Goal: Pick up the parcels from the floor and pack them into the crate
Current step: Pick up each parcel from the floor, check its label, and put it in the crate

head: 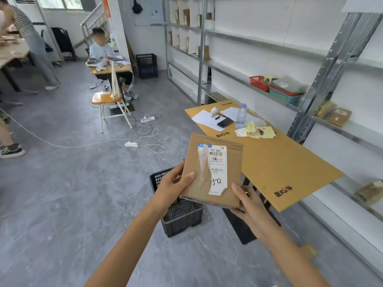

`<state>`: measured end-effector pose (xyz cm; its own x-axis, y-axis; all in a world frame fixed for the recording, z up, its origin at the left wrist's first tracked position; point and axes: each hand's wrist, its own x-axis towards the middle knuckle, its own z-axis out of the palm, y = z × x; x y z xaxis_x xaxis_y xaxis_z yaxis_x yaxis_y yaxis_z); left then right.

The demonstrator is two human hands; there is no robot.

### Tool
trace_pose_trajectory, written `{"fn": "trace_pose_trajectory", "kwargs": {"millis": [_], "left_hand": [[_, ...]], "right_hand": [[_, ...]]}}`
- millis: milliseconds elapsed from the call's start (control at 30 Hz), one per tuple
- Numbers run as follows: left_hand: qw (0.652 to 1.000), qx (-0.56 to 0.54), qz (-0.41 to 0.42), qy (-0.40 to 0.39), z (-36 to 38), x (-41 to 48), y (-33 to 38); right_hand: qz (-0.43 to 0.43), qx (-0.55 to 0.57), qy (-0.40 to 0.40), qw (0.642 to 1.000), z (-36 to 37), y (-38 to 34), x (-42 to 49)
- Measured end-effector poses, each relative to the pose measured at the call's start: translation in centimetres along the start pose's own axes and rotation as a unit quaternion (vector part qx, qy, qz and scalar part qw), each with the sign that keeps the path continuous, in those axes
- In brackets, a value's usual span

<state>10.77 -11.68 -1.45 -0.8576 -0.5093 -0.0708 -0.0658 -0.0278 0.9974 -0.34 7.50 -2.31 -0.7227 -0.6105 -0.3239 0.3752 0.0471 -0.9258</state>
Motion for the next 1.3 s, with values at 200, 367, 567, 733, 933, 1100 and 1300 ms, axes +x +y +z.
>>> {"fn": "trace_pose_trajectory", "kwargs": {"millis": [200,367,567,733,933,1100,1300], "left_hand": [[0.999,0.018,0.007,-0.031,-8.0,7.3,0.0],[0.999,0.027,-0.014,-0.04,-15.0,12.3,0.3],[0.992,0.075,-0.044,-0.091,-21.4,18.7,-0.5],[0.978,0.109,-0.124,-0.124,-23.9,25.5,-1.7],[0.963,0.092,-0.166,-0.191,-24.2,34.0,-3.2],[0.965,0.035,-0.203,-0.161,-24.2,41.1,-5.3],[0.97,-0.012,-0.224,-0.09,-24.7,47.0,-9.0]], "right_hand": [[0.003,0.012,0.03,0.999,6.6,0.2,6.7],[0.011,0.024,0.063,0.998,13.0,0.0,11.3],[0.027,0.049,0.099,0.994,18.6,0.4,16.7],[0.027,0.064,0.122,0.99,19.3,0.7,20.8],[0.056,0.025,0.117,0.991,18.2,1.2,27.6],[0.075,0.023,0.149,0.986,17.8,1.4,34.5],[0.03,-0.036,0.348,0.936,20.0,2.1,43.3]]}}
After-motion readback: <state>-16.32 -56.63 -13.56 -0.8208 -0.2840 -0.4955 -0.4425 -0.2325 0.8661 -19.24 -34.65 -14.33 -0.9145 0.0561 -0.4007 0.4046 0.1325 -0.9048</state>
